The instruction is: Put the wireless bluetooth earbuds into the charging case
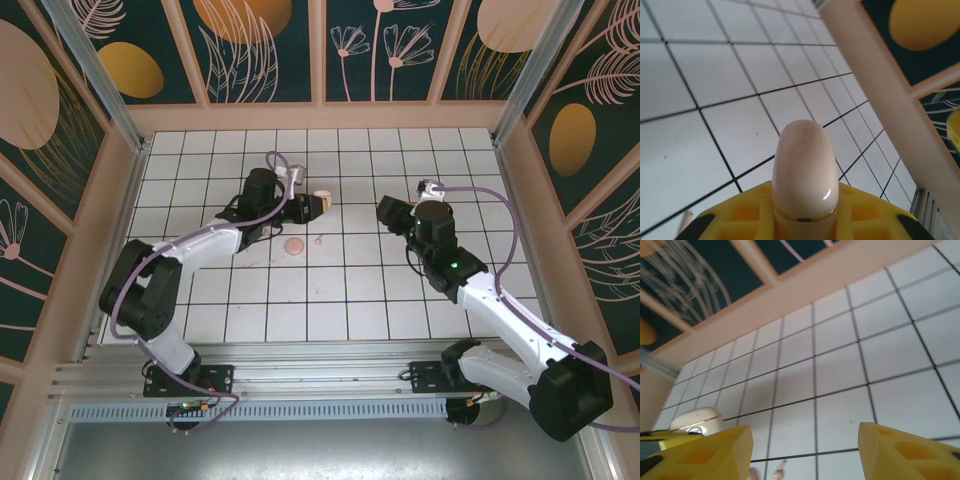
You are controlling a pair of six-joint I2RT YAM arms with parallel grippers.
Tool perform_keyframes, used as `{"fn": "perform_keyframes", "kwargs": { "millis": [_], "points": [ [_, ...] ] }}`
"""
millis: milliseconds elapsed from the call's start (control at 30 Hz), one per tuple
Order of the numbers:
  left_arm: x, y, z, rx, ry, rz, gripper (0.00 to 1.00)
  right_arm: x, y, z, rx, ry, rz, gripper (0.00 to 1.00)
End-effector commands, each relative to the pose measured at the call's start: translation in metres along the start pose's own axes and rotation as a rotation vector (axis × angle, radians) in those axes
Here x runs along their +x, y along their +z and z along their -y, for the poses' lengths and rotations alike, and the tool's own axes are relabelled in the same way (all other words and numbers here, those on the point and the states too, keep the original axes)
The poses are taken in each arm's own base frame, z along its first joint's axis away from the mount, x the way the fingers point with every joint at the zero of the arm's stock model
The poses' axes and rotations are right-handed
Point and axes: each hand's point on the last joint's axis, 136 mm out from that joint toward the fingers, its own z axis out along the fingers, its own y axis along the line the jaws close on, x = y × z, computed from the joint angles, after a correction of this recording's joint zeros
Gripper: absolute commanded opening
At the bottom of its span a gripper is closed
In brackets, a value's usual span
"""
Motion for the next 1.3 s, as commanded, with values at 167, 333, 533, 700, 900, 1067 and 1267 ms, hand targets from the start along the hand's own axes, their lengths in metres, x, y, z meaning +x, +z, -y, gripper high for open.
{"fn": "perform_keyframes", "kwargs": {
  "millis": [167,333,533,700,900,1067,1267],
  "points": [
    [0.031,0.062,-0.008,-0.104,-0.21,-0.195,0.16,0.014,-0.001,0.034,0.099,0.107,-0.023,0.58],
    [0.05,0.101,-0.004,-0.103,-0.239,-0.298,0.16,0.011,-0.01,0.044,0.12,0.119,0.002,0.59],
    [0.079,0.121,-0.002,-0.118,-0.262,-0.39,0.19,0.01,-0.023,0.055,0.135,0.154,0.035,0.58],
    [0.09,0.13,-0.009,-0.146,-0.287,-0.411,0.2,0.007,-0.031,0.059,0.131,0.157,0.055,0.58],
    [0.093,0.133,-0.019,-0.194,-0.292,-0.416,0.3,-0.002,-0.034,0.06,0.128,0.138,0.076,0.58],
    [0.092,0.139,-0.026,-0.235,-0.286,-0.429,0.36,-0.007,-0.034,0.058,0.114,0.132,0.071,0.58],
    [0.077,0.134,-0.03,-0.306,-0.228,-0.398,0.42,-0.013,-0.036,0.06,0.118,0.117,0.073,0.59]
  ]
}}
